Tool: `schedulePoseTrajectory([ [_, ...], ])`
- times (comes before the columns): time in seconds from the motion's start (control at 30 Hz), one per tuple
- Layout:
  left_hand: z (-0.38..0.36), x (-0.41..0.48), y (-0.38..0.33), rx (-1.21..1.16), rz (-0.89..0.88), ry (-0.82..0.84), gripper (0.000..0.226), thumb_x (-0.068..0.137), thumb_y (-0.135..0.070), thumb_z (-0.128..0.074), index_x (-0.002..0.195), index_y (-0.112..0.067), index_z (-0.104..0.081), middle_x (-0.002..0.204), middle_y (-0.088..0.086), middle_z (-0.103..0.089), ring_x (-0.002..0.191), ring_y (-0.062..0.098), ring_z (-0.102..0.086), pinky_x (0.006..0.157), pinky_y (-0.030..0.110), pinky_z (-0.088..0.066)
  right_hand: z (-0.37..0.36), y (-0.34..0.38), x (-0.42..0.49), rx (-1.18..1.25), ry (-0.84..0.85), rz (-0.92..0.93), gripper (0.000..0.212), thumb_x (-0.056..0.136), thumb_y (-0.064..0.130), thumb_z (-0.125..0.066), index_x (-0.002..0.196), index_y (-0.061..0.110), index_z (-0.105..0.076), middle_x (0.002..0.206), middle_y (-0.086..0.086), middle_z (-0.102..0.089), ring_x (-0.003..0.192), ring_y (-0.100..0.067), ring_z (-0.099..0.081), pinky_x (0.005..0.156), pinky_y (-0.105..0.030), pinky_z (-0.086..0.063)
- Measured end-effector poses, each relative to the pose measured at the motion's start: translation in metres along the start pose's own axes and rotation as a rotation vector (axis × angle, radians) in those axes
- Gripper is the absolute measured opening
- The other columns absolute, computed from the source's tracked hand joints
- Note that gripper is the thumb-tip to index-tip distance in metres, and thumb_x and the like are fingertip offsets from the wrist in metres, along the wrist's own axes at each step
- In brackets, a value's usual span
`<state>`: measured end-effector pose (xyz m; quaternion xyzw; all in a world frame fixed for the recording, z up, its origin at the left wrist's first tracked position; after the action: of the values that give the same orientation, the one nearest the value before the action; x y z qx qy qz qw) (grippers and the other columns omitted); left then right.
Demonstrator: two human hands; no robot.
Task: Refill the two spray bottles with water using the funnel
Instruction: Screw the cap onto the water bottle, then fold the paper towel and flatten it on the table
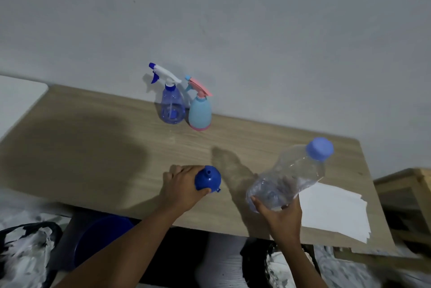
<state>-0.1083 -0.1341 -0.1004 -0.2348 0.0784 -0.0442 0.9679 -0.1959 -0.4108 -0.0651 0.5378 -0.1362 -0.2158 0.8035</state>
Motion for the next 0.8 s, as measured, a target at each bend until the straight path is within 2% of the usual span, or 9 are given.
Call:
schedulePoseTrajectory([
  [0.07, 0.004, 0.009, -0.002, -0.061, -0.051, -0.019, 0.073, 0.068, -0.060, -0.077, 0.133, -0.036, -0.055, 0.132, -0.016, -0.060, 0.122, 0.015, -0.053, 0.101, 0.035, -0.040, -0.007, 0.012, 0.012, -0.006, -0.008, 0.029, 0.091, 0.052, 0.036, -0.098, 0.129, 0.019, -0.052, 0.121, -0.001, -0.064, 0.111, -0.009, -0.064, 0.090, -0.031, -0.055],
  [0.13, 0.007, 0.029, -0.009, -0.249, -0.065, 0.010, 0.070, 0.069, -0.042, -0.085, 0.132, -0.022, -0.060, 0.130, -0.004, -0.063, 0.119, 0.018, -0.058, 0.099, 0.026, -0.041, -0.017, 0.026, 0.033, -0.007, -0.021, 0.061, 0.086, 0.055, 0.025, -0.098, 0.127, 0.015, -0.052, 0.119, -0.003, -0.063, 0.107, -0.005, -0.064, 0.084, -0.031, -0.057],
  [0.2, 0.012, 0.057, -0.022, -0.368, -0.072, 0.030, 0.065, 0.071, -0.025, -0.086, 0.129, -0.012, -0.060, 0.128, 0.005, -0.063, 0.117, 0.025, -0.059, 0.096, 0.025, -0.040, -0.030, 0.040, 0.059, 0.004, -0.028, 0.078, 0.078, 0.059, 0.017, -0.096, 0.124, 0.015, -0.052, 0.115, 0.002, -0.062, 0.101, 0.005, -0.063, 0.079, -0.022, -0.057],
  [0.27, 0.014, 0.088, -0.039, -0.374, -0.083, 0.032, 0.063, 0.075, -0.018, -0.081, 0.132, -0.008, -0.056, 0.131, 0.012, -0.059, 0.120, 0.030, -0.056, 0.098, 0.031, -0.040, -0.044, 0.055, 0.086, -0.003, -0.035, 0.114, 0.073, 0.062, 0.017, -0.095, 0.122, 0.018, -0.052, 0.111, 0.008, -0.059, 0.097, 0.011, -0.060, 0.076, -0.012, -0.051],
  [0.4, 0.006, 0.142, -0.065, -0.340, -0.076, 0.034, 0.062, 0.085, -0.012, -0.073, 0.140, -0.004, -0.044, 0.141, 0.016, -0.046, 0.130, 0.032, -0.046, 0.108, 0.034, -0.033, -0.066, 0.070, 0.136, 0.004, -0.061, 0.147, 0.073, 0.065, 0.016, -0.094, 0.121, 0.026, -0.048, 0.110, 0.018, -0.057, 0.097, 0.010, -0.059, 0.079, -0.017, -0.054],
  [0.57, 0.002, 0.182, -0.075, -0.219, -0.032, 0.000, 0.062, 0.090, -0.017, -0.067, 0.145, -0.011, -0.037, 0.147, 0.008, -0.040, 0.130, 0.031, -0.048, 0.103, 0.044, -0.041, -0.087, 0.059, 0.178, 0.026, -0.033, 0.108, 0.081, 0.065, 0.016, -0.093, 0.130, 0.021, -0.045, 0.114, 0.020, -0.058, 0.101, 0.009, -0.060, 0.088, -0.031, -0.056],
  [0.63, -0.002, 0.192, -0.075, -0.218, -0.028, 0.008, 0.063, 0.089, -0.014, -0.069, 0.143, -0.011, -0.038, 0.145, 0.010, -0.042, 0.127, 0.033, -0.052, 0.102, 0.045, -0.043, -0.092, 0.058, 0.187, 0.018, -0.039, 0.116, 0.079, 0.063, 0.014, -0.093, 0.129, 0.017, -0.049, 0.113, 0.016, -0.061, 0.100, 0.005, -0.063, 0.087, -0.034, -0.058],
  [0.7, -0.007, 0.198, -0.073, -0.204, -0.002, 0.019, 0.063, 0.086, -0.013, -0.071, 0.141, -0.010, -0.040, 0.143, 0.011, -0.045, 0.125, 0.034, -0.053, 0.100, 0.044, -0.045, -0.097, 0.057, 0.196, 0.001, -0.042, 0.154, 0.071, 0.059, 0.014, -0.094, 0.119, 0.016, -0.056, 0.108, 0.002, -0.066, 0.097, -0.008, -0.067, 0.082, -0.041, -0.060],
  [0.8, -0.014, 0.199, -0.070, -0.182, 0.017, 0.037, 0.068, 0.083, -0.010, -0.074, 0.141, -0.010, -0.040, 0.142, 0.012, -0.047, 0.127, 0.034, -0.051, 0.105, 0.043, -0.042, -0.105, 0.051, 0.203, -0.032, -0.008, 0.171, 0.073, 0.055, 0.029, -0.095, 0.118, 0.020, -0.058, 0.111, -0.007, -0.064, 0.101, -0.020, -0.067, 0.079, -0.046, -0.059],
])
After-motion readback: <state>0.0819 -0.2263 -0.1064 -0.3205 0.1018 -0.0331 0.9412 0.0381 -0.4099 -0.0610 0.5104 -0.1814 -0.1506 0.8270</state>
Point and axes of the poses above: each hand's wrist, its own x-axis towards the middle knuckle, its own z-axis out of the back of the hand, y = z × x, the point moved 6 cm from there along x, towards the middle knuckle
